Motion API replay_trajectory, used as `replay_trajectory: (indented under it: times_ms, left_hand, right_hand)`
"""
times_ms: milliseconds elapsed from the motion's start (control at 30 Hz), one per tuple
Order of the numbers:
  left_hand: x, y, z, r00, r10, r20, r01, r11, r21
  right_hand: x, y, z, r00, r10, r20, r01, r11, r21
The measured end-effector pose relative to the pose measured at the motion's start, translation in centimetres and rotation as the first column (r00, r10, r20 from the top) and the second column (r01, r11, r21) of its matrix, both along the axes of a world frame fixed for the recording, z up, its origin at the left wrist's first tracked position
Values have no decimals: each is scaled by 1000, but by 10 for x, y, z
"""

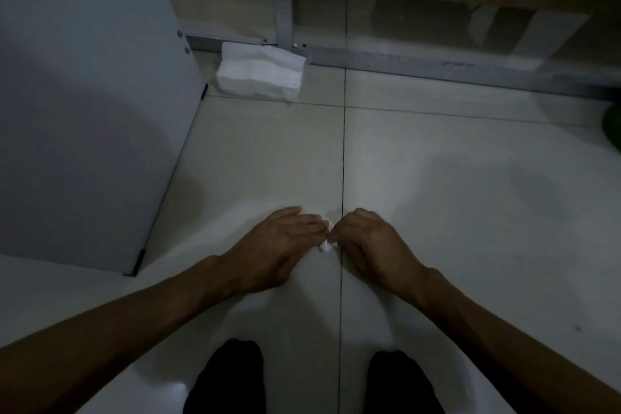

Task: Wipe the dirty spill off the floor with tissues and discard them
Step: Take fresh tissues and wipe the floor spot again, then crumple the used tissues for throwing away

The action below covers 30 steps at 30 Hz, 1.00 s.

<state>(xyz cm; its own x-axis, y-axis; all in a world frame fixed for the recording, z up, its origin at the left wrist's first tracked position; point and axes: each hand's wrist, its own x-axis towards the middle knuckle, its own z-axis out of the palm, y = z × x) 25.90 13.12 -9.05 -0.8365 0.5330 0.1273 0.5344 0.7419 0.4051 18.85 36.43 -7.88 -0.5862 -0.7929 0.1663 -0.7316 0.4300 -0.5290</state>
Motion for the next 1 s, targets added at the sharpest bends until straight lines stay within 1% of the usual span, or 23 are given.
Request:
replay_trajectory:
  times_ms: [100,200,267,400,500,600,633,700,833,1000]
  left_hand:
    - [7,10,4,998,60,13,-60,998,30]
    - [13,21,10,994,108,24,-109,991,79]
    - [16,29,13,989,138,44,-141,987,74]
    - [29,46,15,945,274,178,-290,954,72]
    - [36,56,17,853,383,356,-439,894,89]
    - [35,62,17,806,403,435,-506,850,150]
    - [34,62,18,797,401,452,-514,844,156]
    - [34,63,19,772,399,495,-527,837,148]
    - [33,65,20,704,387,596,-569,809,147]
    - [30,73,24,596,339,728,-634,755,167]
  right_hand:
    - [3,-1,0,992,-108,63,109,994,-12]
    - [7,-4,-2,979,-170,114,173,985,-14]
    - [11,-5,-2,971,-202,125,204,979,1]
    - [21,-3,0,979,-184,83,184,983,6]
    - [21,-1,-1,980,-191,54,190,982,12]
    - [18,-1,-4,972,-211,103,206,977,59]
    - [17,-1,-4,974,-200,108,195,979,51]
    - [16,-2,-5,981,-178,80,177,984,25]
    - [12,-5,-6,966,-226,129,225,974,20]
    - [11,0,-3,971,-202,130,201,979,22]
